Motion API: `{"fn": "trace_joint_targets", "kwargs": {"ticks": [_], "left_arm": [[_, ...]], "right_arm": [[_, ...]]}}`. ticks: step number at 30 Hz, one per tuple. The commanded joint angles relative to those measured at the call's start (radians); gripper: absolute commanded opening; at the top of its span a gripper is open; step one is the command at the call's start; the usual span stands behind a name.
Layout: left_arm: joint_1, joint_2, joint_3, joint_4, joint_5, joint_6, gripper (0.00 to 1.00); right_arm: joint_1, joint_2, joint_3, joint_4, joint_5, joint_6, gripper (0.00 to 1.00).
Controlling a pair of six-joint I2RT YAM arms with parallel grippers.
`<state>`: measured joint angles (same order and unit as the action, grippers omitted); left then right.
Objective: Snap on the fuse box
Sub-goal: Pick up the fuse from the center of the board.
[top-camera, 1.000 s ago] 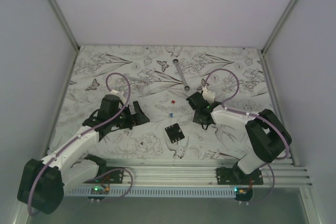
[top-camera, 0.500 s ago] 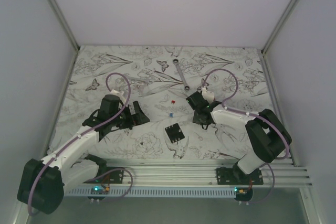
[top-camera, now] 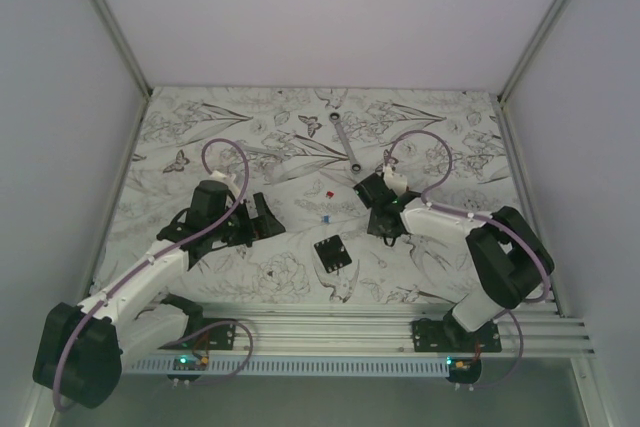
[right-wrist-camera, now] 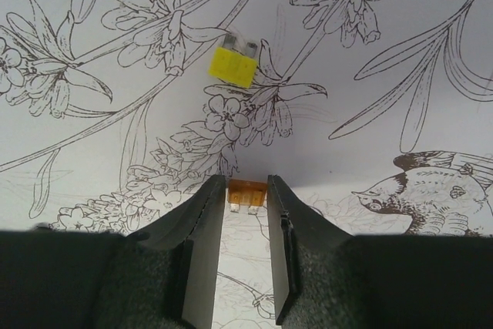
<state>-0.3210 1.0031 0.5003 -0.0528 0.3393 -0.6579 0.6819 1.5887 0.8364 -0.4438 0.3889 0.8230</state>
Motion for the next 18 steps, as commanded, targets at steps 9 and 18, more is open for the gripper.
{"fn": "trace_joint_targets", "kwargs": {"ticks": [9,18], "left_arm": [[-0.005,-0.004,0.014,-0.014,0.015,0.001,1.0],[-0.059,-0.046,0.015,0.015,-0.012,-0.014,0.99]], "right_arm": [[0.025,0.057,0.076,-0.017,-0.006,-0.014,0.27],[0.062,-0.01,0.093,0.031,-0.016,-0.012,0.26]]}}
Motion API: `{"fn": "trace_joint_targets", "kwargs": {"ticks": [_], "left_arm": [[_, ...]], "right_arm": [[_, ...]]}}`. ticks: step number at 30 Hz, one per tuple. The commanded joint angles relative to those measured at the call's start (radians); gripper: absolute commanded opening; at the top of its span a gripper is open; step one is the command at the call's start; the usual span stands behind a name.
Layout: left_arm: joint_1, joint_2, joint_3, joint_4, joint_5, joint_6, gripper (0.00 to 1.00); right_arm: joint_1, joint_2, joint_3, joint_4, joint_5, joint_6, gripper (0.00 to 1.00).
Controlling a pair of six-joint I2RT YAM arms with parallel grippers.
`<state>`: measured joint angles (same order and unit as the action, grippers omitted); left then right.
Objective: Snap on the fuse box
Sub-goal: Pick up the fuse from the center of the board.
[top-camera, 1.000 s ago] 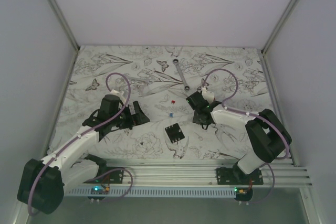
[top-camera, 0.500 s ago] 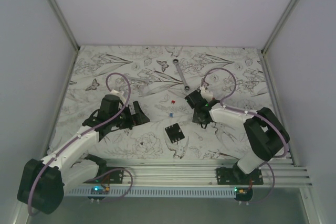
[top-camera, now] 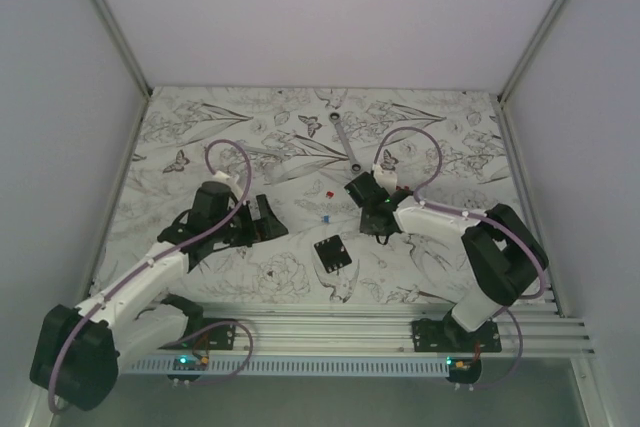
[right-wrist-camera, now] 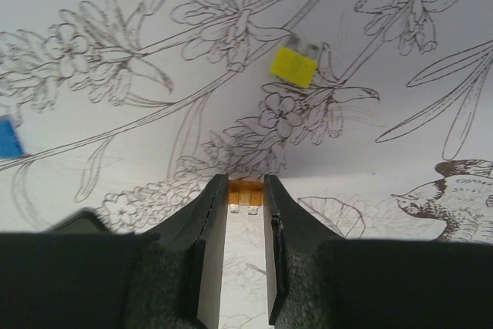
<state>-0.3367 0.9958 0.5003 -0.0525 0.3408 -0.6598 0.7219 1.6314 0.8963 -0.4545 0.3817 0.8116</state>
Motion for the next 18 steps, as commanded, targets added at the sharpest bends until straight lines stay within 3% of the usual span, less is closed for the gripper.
{"fn": "trace_joint_targets", "kwargs": {"ticks": [1,10,18], "left_arm": [[-0.061,-0.051,0.013,0.027,-0.03,-0.02,0.98],[-0.251,-0.149,-0.096,0.319,-0.308,-0.127,0.86],[-0.418,-0.074,-0.06,0.526,-0.467,-0.039,0.7]], "right_arm": [[0.026,-0.056,0.032,0.056,-0.019,0.001,0.26],[0.06,-0.189,0.014,0.194,-0.093,0.032,0.25],[0.087,-0.274,0.005,0.288,-0.128,0.087,0.26]]}}
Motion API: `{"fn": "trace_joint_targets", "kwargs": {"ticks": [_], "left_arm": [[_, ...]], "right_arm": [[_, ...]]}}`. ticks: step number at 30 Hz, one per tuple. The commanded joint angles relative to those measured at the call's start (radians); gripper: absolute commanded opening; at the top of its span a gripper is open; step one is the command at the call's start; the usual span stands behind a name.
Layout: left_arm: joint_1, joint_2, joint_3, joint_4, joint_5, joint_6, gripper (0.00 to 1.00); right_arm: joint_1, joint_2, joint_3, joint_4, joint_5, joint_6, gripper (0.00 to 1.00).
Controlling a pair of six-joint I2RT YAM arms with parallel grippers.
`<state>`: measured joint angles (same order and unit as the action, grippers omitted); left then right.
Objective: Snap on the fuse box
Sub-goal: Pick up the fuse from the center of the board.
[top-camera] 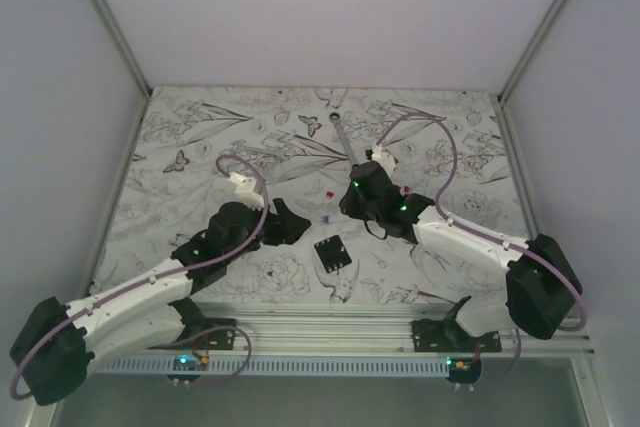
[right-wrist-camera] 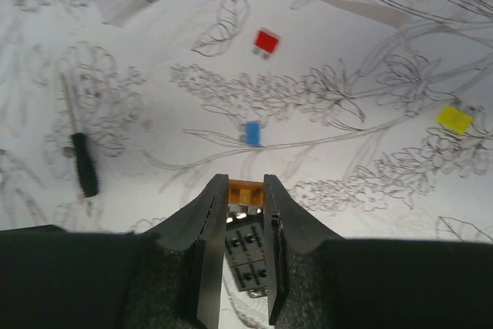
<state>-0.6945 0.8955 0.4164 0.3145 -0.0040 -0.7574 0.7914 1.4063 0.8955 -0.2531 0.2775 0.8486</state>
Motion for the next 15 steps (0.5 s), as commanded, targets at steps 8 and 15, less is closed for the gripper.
{"fn": "trace_joint_targets", "kwargs": {"ticks": [8,15], "left_arm": [[-0.118,0.187,0.107,0.273,-0.154,0.126,0.53],[-0.131,0.297,0.176,0.335,-0.146,0.142,0.41]], "right_arm": [[0.026,-0.101,-0.009,0.178,-0.066,0.099,0.26],[0.029,-0.126,-0.03,0.234,-0.099,0.119,0.26]]}}
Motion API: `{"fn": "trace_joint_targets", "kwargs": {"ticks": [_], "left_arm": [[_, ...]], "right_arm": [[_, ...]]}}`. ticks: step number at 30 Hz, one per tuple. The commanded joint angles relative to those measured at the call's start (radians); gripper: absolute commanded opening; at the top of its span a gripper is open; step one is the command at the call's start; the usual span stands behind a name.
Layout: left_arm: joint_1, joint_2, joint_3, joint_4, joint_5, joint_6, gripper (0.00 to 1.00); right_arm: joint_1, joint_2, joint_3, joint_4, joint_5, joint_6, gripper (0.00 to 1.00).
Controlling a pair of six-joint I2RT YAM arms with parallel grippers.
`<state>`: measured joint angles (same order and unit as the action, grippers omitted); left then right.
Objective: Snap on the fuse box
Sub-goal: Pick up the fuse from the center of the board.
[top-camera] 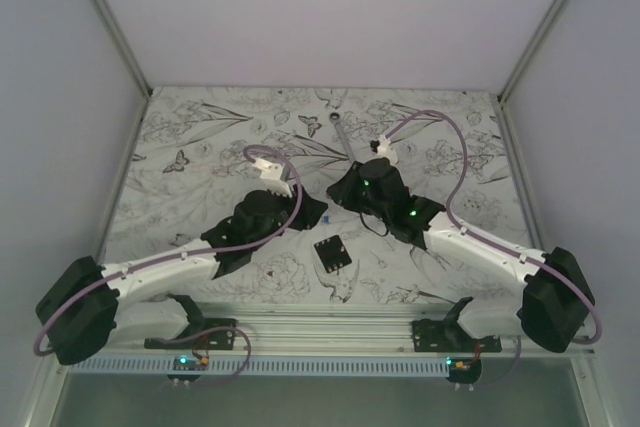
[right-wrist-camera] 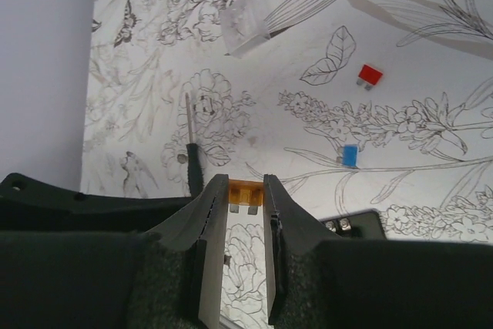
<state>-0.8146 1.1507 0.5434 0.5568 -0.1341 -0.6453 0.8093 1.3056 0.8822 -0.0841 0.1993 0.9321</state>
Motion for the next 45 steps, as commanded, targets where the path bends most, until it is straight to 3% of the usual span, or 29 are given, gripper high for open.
{"fn": "trace_joint_targets", "kwargs": {"ticks": [1,13,18,22,26,32,39,45], "left_arm": [[-0.011,0.055,0.052,0.103,-0.013,0.028,0.4],[-0.015,0.11,0.081,0.141,-0.008,0.009,0.19],[-0.015,0.147,0.083,0.141,-0.001,0.009,0.01],[-0.015,0.134,0.075,0.139,0.01,0.036,0.0],[-0.007,0.086,0.055,0.137,0.056,0.105,0.0],[0.118,0.031,0.036,0.118,0.379,0.155,0.0],[0.218,-0.049,0.081,0.033,0.708,0.21,0.0],[0.227,-0.119,0.155,-0.075,0.897,0.23,0.0]], "right_arm": [[0.011,-0.027,-0.022,0.071,-0.022,0.038,0.26],[0.013,-0.038,-0.065,0.13,-0.059,0.068,0.26],[0.015,-0.05,-0.088,0.156,-0.064,0.08,0.26],[0.015,-0.066,-0.101,0.179,-0.057,0.063,0.31],[0.006,-0.102,-0.101,0.182,-0.074,-0.053,0.4],[-0.073,-0.238,-0.146,0.217,-0.246,-0.303,0.59],[-0.155,-0.407,-0.192,0.243,-0.611,-0.581,0.62],[-0.158,-0.468,-0.203,0.244,-0.755,-0.697,0.6]]}}
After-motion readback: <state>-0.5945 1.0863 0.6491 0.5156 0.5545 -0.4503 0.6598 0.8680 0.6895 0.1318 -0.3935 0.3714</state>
